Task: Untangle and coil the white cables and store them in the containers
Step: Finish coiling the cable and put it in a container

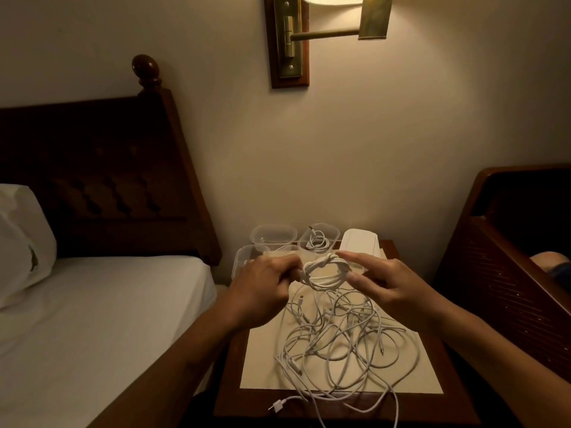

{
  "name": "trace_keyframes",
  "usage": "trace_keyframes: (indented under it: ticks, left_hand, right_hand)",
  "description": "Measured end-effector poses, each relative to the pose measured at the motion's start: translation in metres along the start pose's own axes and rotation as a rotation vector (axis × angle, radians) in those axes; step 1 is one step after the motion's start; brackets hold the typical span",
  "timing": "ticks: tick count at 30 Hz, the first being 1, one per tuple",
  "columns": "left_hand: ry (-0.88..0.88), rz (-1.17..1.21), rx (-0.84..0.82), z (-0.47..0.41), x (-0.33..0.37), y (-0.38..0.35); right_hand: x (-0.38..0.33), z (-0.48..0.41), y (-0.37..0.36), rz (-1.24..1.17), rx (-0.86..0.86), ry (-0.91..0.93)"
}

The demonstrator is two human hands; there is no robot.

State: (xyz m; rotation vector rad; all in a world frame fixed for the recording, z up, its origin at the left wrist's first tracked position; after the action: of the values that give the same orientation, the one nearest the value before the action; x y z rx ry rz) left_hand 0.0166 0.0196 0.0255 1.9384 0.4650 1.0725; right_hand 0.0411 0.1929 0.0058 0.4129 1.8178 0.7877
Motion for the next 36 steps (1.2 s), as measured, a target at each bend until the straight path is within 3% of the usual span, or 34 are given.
trace_keyframes:
  ticks: [7, 13, 21, 25, 29, 33, 36]
  left_hand:
    - [0.013, -0.084, -0.060, 0.002, -0.027, -0.007]
    - [-0.012, 0.063, -0.188, 0.002, -0.025, -0.020]
    - [-0.021, 0.035, -0.196, -0.005, -0.024, -0.023]
    - [0.009, 0.140, -0.197, -0.003, -0.025, -0.032]
    - [0.080, 0.396, -0.143, -0.004, -0.031, -0.032]
    - [0.200, 0.568, -0.064, -0.007, -0.049, -0.042]
    - [0.321, 0.653, -0.035, -0.006, -0.069, -0.057]
  right_hand:
    - [0.007, 0.008, -0.004, -0.013, 0.009, 0.012]
    - [0.007, 0.005, -0.014, -0.079, -0.091, -0.024]
    - [0.013, 0.012, -0.001, -0.096, 0.081, 0.019]
    - [0.021, 0.013, -0.004, -0.115, 0.114, 0.017]
    - [0.021, 0.014, -0.003, -0.053, 0.222, 0.026]
    - [0.031, 0.007, -0.005, -0.039, 0.389, -0.113]
    - [0.041, -0.005, -0.021, -0.099, 0.400, -0.218]
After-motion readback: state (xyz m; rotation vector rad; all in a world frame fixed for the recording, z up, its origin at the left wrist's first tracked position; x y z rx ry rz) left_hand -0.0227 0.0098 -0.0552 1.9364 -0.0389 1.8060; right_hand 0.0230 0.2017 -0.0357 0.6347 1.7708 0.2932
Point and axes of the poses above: each hand's wrist, its own z-axis away from the middle knuckle, its own y-axis out of the back of the hand, x = y × z, the point moved 10 cm from there along -z, towards the middle knuckle, and after that the axes turned 6 degrees about z, right-handed, at the moved point
